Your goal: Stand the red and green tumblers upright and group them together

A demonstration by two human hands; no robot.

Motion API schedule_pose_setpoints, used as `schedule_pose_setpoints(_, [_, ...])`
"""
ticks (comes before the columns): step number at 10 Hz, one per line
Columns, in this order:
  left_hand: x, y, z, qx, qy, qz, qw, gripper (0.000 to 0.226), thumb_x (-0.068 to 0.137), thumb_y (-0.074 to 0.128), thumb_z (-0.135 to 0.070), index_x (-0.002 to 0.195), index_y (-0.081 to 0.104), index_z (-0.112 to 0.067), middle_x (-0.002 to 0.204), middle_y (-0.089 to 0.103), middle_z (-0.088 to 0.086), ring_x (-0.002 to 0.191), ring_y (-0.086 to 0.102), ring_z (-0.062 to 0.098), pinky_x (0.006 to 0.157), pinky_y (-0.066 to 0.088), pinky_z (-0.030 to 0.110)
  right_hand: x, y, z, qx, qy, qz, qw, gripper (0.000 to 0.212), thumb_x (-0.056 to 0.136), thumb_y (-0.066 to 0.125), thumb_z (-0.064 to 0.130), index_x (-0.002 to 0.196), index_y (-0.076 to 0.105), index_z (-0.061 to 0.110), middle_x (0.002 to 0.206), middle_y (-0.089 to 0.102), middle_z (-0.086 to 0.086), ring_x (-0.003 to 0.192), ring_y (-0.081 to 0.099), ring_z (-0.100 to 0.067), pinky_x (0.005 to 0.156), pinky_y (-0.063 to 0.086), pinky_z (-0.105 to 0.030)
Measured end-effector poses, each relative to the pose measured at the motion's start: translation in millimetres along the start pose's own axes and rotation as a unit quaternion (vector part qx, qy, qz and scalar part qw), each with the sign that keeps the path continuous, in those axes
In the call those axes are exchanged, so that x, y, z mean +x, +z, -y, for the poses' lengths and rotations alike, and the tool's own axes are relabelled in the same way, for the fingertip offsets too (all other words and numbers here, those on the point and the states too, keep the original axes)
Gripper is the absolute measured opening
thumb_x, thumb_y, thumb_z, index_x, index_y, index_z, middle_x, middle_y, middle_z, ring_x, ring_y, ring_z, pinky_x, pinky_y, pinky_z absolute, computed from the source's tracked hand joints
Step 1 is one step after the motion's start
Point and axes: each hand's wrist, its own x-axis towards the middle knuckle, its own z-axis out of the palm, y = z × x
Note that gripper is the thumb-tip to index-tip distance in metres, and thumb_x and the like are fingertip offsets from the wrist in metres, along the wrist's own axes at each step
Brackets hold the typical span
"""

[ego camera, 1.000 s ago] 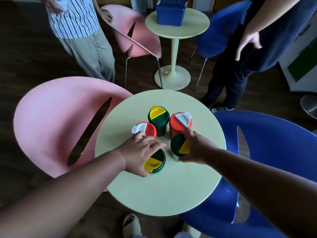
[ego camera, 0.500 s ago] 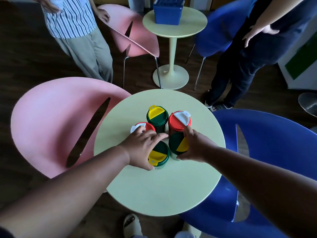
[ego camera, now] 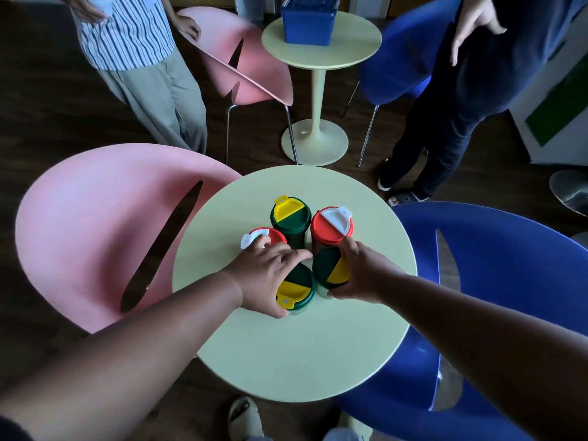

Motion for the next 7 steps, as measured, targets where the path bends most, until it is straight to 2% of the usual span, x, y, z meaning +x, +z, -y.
schedule_pose_setpoints(2, [-1, -3, -2, 0.016, 0.005, 0.018, 1.000, 0.106, 0.063, 0.064, -0.067, 0.150, 0.014, -0.033, 0.142, 0.044, -0.007, 0.137, 0.028, 0.012, 0.110, 0.011, 0.036, 0, 2, 1, -0.017, -0.004, 0.011, 1.000, 0.092, 0.062, 0.081, 0.056, 0.130, 0.033, 0.016, 0.110, 0.054, -0.006, 0.094, 0.056, -0.023, 0.078, 0.054, -0.041])
schedule_pose_setpoints(4, [-5, -3, -3, 0.013, 0.016, 0.011, 1.000, 0.103, 0.062, 0.064, -0.068, 0.148, 0.018, -0.033, 0.147, 0.039, -0.014, 0.138, 0.028, 0.013, 0.112, 0.009, 0.037, -2, -1, 4, -0.023, 0.000, 0.019, 1.000, 0.098, 0.062, 0.081, 0.058, 0.134, 0.031, 0.016, 0.115, 0.054, -0.007, 0.098, 0.056, -0.024, 0.081, 0.054, -0.042])
schedule_pose_setpoints(5, [-8, -4, -6, 0.008, 0.009, 0.018, 1.000, 0.102, 0.063, 0.061, -0.078, 0.144, 0.018, -0.035, 0.150, 0.036, -0.014, 0.140, 0.026, 0.013, 0.113, 0.012, 0.038, -4, -2, 6, -0.024, 0.003, 0.027, 0.999, 0.097, 0.061, 0.081, 0.060, 0.132, 0.033, 0.016, 0.117, 0.053, -0.007, 0.100, 0.056, -0.025, 0.082, 0.054, -0.043])
schedule_pose_setpoints(6, [-16, -7, -2, -0.030, 0.000, -0.026, 0.999, 0.095, 0.070, 0.052, -0.083, 0.146, 0.028, -0.032, 0.149, 0.041, -0.009, 0.139, 0.033, 0.016, 0.112, 0.024, 0.039, -8, -10, 6, 0.002, 0.010, 0.018, 1.000, 0.086, 0.063, 0.077, 0.066, 0.124, 0.037, 0.020, 0.115, 0.051, -0.001, 0.099, 0.054, -0.023, 0.081, 0.052, -0.042])
schedule_pose_setpoints(7, [-35, -4, -3, -0.089, 0.006, -0.145, 0.985, 0.069, 0.083, 0.056, -0.070, 0.135, 0.055, -0.024, 0.133, 0.058, -0.005, 0.123, 0.052, 0.019, 0.099, 0.042, 0.038, -25, -14, 1, 0.022, 0.020, -0.039, 0.999, 0.065, 0.073, 0.067, 0.068, 0.113, 0.042, 0.023, 0.109, 0.049, 0.004, 0.095, 0.050, -0.018, 0.078, 0.049, -0.037])
